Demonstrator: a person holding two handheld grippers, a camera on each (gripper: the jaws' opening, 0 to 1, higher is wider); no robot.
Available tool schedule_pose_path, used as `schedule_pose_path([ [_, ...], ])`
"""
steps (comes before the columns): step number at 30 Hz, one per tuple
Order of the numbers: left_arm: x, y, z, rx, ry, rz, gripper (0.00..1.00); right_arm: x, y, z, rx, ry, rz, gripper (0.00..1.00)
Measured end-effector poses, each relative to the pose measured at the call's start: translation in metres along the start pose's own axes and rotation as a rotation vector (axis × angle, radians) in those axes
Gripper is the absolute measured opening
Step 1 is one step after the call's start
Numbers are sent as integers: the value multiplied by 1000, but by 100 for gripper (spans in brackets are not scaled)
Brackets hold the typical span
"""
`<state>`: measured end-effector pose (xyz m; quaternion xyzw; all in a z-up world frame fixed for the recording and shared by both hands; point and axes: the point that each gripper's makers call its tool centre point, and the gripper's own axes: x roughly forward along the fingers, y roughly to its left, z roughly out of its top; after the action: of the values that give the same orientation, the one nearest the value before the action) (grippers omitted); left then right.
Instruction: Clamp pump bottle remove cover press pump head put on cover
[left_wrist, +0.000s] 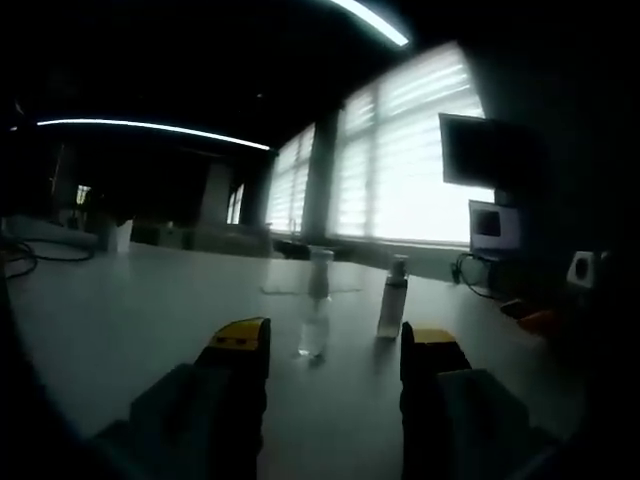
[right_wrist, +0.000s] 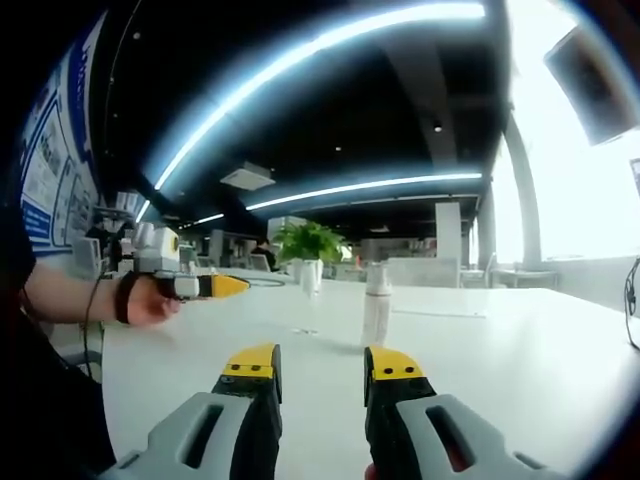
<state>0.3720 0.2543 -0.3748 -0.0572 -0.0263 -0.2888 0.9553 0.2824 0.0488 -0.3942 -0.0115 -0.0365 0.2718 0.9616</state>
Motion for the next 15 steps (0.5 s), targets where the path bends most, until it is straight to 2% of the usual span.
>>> schedule_pose_path([
  [10,23,-3,-11,-3,25,-10,43,-1,-1,0,6,-3,1,28],
  [15,30,-2,-7,0,23,1,43,0,-1,0,8,-4,1,28],
])
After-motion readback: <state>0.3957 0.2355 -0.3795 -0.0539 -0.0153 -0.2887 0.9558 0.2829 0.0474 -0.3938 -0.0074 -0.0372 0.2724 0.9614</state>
